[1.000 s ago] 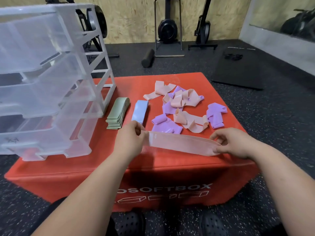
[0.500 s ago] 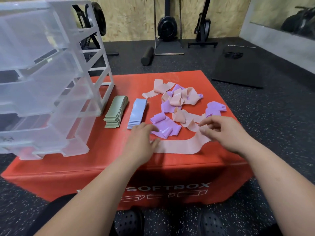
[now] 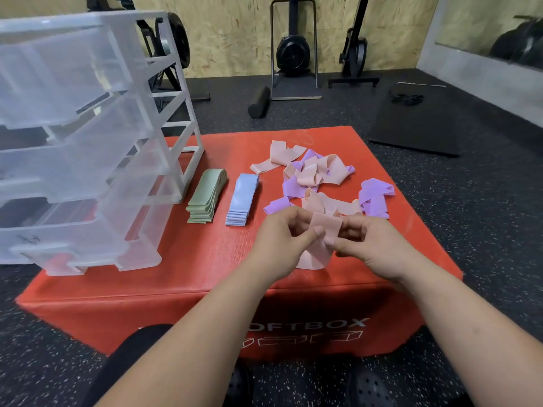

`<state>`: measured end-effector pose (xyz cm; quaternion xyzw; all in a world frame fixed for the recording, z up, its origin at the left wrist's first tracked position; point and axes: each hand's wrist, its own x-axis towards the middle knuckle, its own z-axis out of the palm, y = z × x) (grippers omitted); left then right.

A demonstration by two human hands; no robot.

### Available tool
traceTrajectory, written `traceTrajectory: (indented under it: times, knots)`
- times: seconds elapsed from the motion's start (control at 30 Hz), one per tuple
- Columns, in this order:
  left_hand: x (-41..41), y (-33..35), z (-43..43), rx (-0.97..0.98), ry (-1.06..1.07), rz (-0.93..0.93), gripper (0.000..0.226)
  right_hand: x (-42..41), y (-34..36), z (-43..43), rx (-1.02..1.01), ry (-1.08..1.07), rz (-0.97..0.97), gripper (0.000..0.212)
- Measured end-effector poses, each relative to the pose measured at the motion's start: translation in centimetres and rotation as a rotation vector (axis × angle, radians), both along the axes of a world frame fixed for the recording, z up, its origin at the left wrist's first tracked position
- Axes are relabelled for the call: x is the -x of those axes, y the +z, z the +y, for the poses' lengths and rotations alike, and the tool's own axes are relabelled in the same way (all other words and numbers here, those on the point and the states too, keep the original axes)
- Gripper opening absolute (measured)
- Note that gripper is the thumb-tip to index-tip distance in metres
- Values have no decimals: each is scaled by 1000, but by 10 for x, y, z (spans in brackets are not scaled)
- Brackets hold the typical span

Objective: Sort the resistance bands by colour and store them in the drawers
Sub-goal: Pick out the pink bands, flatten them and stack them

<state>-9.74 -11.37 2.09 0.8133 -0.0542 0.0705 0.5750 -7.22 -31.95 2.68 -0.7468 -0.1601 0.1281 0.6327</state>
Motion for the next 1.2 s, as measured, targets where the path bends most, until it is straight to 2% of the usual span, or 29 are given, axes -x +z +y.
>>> traceTrajectory:
  times: [0.13,0.27,0.37,0.47,0.6,0.67,0.77,0.83,0.93,1.07,1.2]
  knots:
    - [1,2,5,29,-50,49,8,-2,-5,4,60,-16,-94,14]
    - [2,6,10,55,-44,25,4,-1,-8,12,81,41,-104,21]
    - [3,11,14,205,-27,8,4,1,-9,14,133,129,-106,23]
    - [7,18,18,391,14,24,4,2,-12,13,258,204,-130,14]
    - [8,17,32,539,114,20,15,-6,-16,3,232,173,-151,7]
    - [7,17,41,627,176,21,16,-11,-16,-6,241,246,-111,15]
    - [7,18,58,732,279,36,8,-14,-22,-21,358,345,-52,23]
    - [8,16,68,707,353,86,5,-16,-23,-31,393,308,-42,19]
    - [9,3,81,562,429,212,9,-22,-20,-48,358,195,-14,23]
    - [11,-19,89,341,397,369,11,-26,-21,-70,412,77,-4,25]
    - [10,-34,94,38,361,387,20,-32,-32,-79,560,-105,-93,23]
